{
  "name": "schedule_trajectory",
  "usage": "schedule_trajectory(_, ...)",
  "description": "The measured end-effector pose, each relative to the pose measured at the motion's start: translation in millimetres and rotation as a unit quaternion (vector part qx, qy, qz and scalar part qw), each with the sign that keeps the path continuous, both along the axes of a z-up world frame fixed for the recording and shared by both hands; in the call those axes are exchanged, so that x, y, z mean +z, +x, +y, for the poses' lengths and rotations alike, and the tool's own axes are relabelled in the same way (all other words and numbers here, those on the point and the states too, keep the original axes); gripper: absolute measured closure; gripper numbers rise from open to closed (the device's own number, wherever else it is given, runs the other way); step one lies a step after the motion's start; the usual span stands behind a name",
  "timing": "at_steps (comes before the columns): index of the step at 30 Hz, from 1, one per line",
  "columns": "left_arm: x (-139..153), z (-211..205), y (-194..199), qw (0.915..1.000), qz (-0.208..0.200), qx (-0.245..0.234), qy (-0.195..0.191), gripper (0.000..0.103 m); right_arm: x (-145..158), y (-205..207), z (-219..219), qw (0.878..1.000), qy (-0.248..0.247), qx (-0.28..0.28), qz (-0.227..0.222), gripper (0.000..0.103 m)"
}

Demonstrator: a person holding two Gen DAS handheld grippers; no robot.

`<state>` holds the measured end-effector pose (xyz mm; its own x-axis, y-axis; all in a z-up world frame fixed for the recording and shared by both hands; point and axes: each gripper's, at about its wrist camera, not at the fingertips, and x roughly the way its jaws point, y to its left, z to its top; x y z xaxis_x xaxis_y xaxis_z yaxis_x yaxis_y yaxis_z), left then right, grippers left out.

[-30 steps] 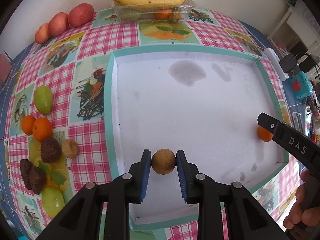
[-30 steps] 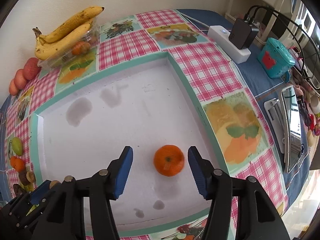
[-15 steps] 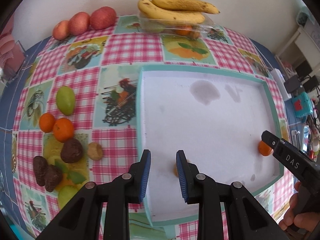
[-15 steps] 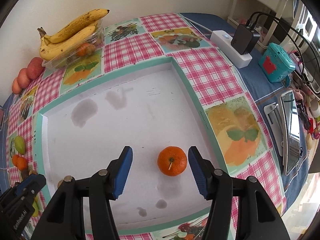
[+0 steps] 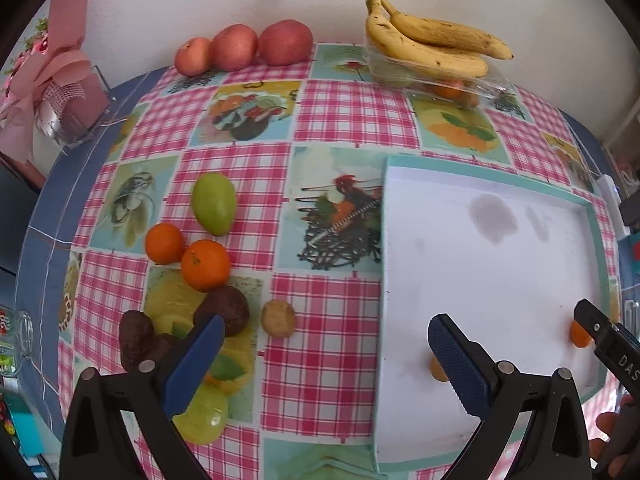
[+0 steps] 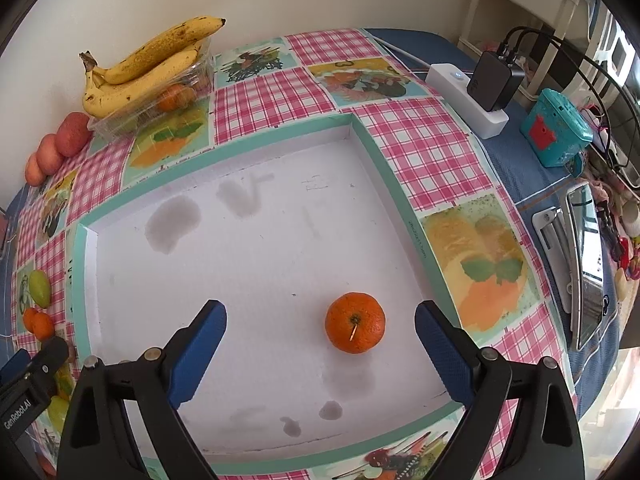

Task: Organize fruits
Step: 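Lower the small brown fruit into the tray and open the left gripper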

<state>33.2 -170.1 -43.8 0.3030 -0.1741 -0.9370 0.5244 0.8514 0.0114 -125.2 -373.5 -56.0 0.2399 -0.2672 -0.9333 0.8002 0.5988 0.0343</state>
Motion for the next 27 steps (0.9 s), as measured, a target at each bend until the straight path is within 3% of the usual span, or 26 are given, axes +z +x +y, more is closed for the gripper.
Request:
schedule_trajectory(5,3.4,5.1,3.3,0.9996,-0.019,0.006,-0.022,0.0,5.5,1.6,2.6,1.0,-0.012,-0.001,-0.019,0.007)
schedule_trajectory(10,4.5,11.7,11.0,0.9983,0.015,0.018,-0.054,0.0,6.4,6.5,6.0,1.0,-0.005,0.007,-0.022,0.007)
schedule_trajectory(16,13.9,11.5,13.0,0.9989,-0.019,0.014,-0.041,0.0,16.9,12.1,12.6,0.998,-0.042,0.021,-0.032,0.007)
schedule_trajectory(21,15.6,17.6,18.0,0.9984,-0.007,0.017,-0.054,0.0,22.8,21.7,22.8,0.997,-0.056,0.036,-0.039,0.007)
schedule_trajectory(27,26.2,39.4,31.9,0.9985,-0.012,0.033,-0.042,0.0,34.4,44.0,49.5,0.994,-0.028,0.073,-0.078,0.008)
